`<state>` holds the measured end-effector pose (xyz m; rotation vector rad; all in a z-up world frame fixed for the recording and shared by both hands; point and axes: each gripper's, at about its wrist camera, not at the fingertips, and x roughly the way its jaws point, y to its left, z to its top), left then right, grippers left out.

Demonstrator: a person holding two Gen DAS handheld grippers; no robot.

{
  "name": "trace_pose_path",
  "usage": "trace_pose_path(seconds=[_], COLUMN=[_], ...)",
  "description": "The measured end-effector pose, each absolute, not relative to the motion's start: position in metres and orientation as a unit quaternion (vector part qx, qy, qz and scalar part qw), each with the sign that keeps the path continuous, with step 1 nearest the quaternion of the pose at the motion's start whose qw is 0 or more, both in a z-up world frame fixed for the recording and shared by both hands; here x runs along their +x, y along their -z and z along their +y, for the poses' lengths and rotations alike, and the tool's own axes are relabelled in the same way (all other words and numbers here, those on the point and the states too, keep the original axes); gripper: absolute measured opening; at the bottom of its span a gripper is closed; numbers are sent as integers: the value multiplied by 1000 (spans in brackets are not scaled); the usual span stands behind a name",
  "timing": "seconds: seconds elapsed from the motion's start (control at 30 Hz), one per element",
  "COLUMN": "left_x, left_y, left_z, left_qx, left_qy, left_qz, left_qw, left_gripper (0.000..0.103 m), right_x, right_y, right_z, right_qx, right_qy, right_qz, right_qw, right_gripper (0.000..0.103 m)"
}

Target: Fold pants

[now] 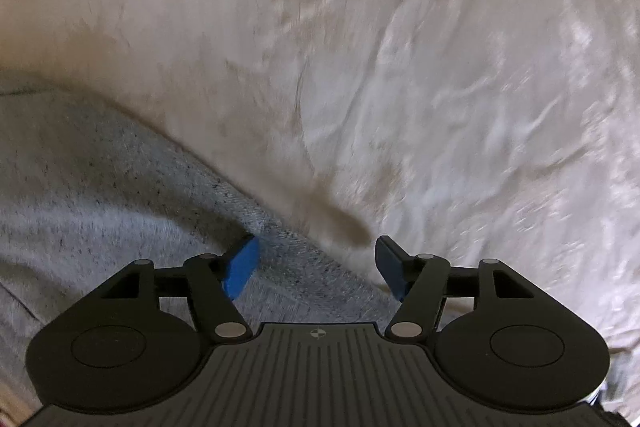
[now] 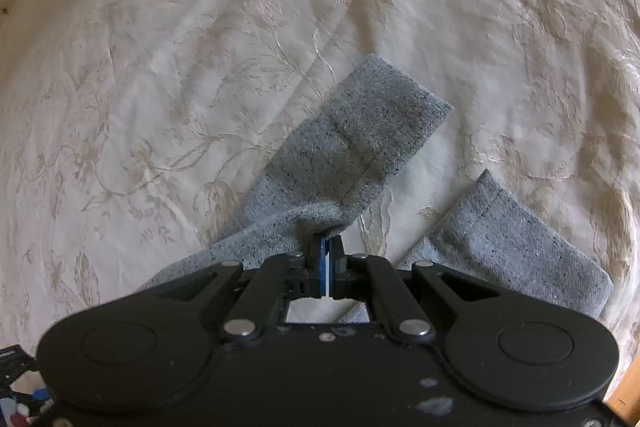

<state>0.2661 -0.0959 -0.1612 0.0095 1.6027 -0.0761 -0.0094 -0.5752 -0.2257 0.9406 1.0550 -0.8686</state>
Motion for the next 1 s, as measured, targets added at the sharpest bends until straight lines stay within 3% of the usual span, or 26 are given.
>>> trace_pose_path(seconds=[0.2,0.23,0.3,0.4,0.43,0.5,0.77,0.83,0.9,0.93,0.97,1.0], left_x=[265,264,261,257,256,250,232,232,230,232,231,230], left_y=[175,175,169,153,148,137,115,115,111,110,108,106], left_z=[-98,-97,-92,-79,-76,-71,-47,-47,-46,-49,-48,-49], left_qx=[7,10,15,-24,-32,-38,-76,-82,-87,-89,-92,-95], left_qy=[11,15,20,47,56,73,94,94,97,98,100,101], left_qz=[742,739,727,697,689,671,650,649,646,643,639,635], left_qw=[670,674,687,715,722,737,750,750,752,755,757,760], left_gripper=[60,55,21,8,8,7,7,7,7,7,7,7], right_x=[-15,-17,-21,-28,-31,-39,-43,-44,-45,-47,-46,-46], right_y=[223,222,218,215,215,216,231,236,241,241,241,238], right_z=[-577,-578,-578,-578,-578,-578,-587,-591,-596,-598,-598,-599], right_qx=[416,418,426,443,452,470,496,500,513,522,528,528], right_qy=[396,395,386,386,387,394,419,427,432,431,429,430], right_qz=[469,468,459,440,434,420,401,398,388,377,369,363], right_qw=[671,671,677,679,676,669,647,640,633,632,633,636], right_gripper=[1,1,3,30,56,68,68,63,43,9,3,3])
